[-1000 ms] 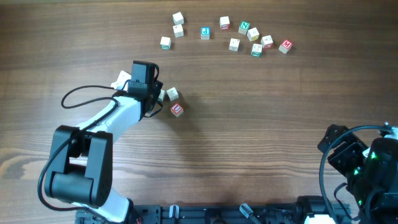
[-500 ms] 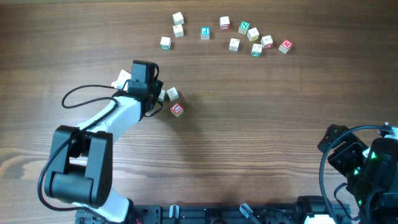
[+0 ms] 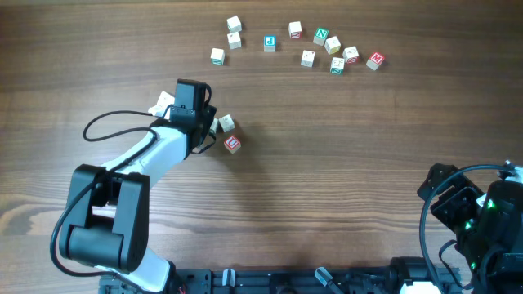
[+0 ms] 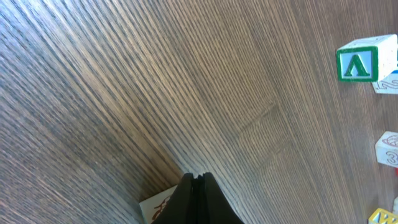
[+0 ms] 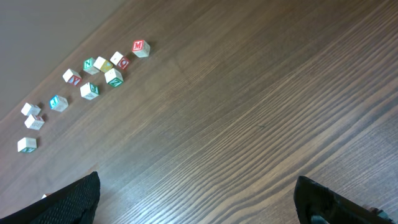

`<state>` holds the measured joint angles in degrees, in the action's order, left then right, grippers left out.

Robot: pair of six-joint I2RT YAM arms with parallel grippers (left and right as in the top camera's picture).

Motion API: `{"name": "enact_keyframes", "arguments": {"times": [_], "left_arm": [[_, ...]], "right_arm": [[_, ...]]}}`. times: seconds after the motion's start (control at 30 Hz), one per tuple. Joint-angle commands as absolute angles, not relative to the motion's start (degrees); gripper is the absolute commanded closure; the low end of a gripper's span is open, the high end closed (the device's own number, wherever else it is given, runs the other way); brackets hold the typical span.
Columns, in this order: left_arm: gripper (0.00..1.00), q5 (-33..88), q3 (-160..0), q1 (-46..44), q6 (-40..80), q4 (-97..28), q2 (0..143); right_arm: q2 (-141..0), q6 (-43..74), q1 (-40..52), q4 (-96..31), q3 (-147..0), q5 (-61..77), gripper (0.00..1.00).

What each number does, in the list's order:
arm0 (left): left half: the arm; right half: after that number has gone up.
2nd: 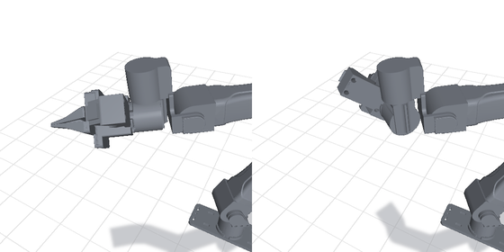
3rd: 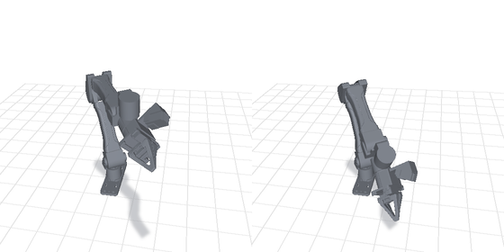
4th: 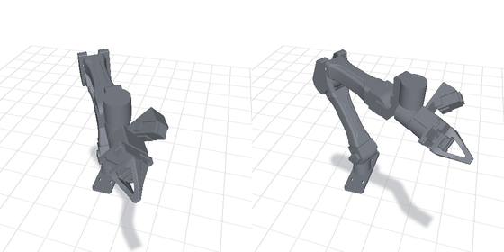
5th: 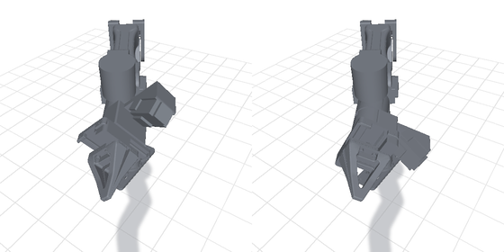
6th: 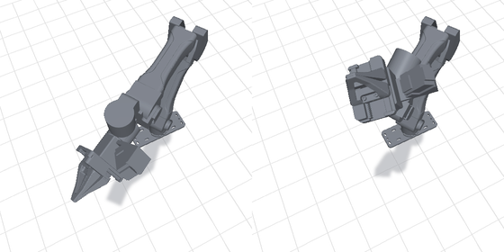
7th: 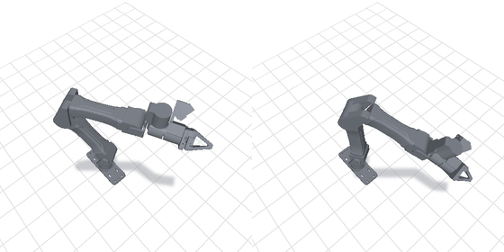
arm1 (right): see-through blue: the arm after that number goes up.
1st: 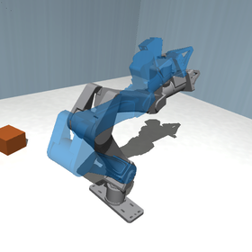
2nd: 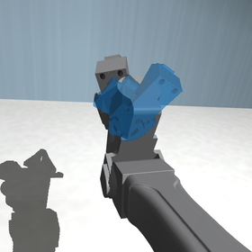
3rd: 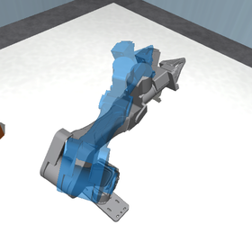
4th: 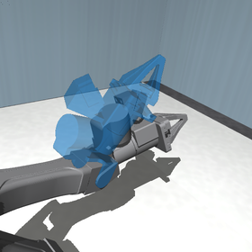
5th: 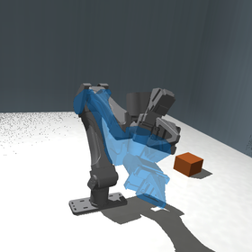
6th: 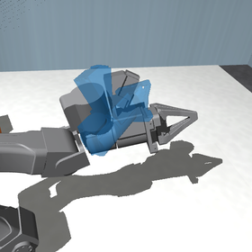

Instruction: Form a circle

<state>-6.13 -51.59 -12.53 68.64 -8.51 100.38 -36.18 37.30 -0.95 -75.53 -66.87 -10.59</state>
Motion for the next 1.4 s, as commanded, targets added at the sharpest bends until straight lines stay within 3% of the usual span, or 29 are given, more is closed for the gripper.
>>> {"name": "enact_keyframes", "arguments": {"times": [0.0, 0.37, 0.67, 1.13, 1.3, 1.37], "left_arm": [[0.96, -6.7, -51.0, -12.9, 67.7, -8.3, 100.1], [0.96, -9.1, -51.0, -12.9, 67.7, -7.4, 100.1], [0.96, -2.2, -51.0, -11.0, 60.2, 4.6, 100.1], [0.96, 8.6, -51.0, -13.8, 60.1, 5.0, 100.1], [0.96, 10.9, -53.5, -13.8, 51.4, 1.3, 100.1], [0.96, 8.5, -58.1, -13.8, 46.2, -6.5, 100.1]], "right_arm": [[-35.9, 37.7, -0.8, -75.3, -66.9, -10.9, 0.00], [-35.9, 37.7, -0.8, -75.3, -66.9, -10.9, 0.00], [-35.9, 37.7, -0.8, -75.3, -66.9, -10.9, 0.00], [-35.9, 37.7, -0.8, -75.3, -66.9, -10.9, 0.00], [-35.9, 37.7, -0.8, -75.3, -66.9, -10.9, 0.00], [-35.9, 37.7, -0.8, -75.3, -66.9, -10.9, 0.00]]}}
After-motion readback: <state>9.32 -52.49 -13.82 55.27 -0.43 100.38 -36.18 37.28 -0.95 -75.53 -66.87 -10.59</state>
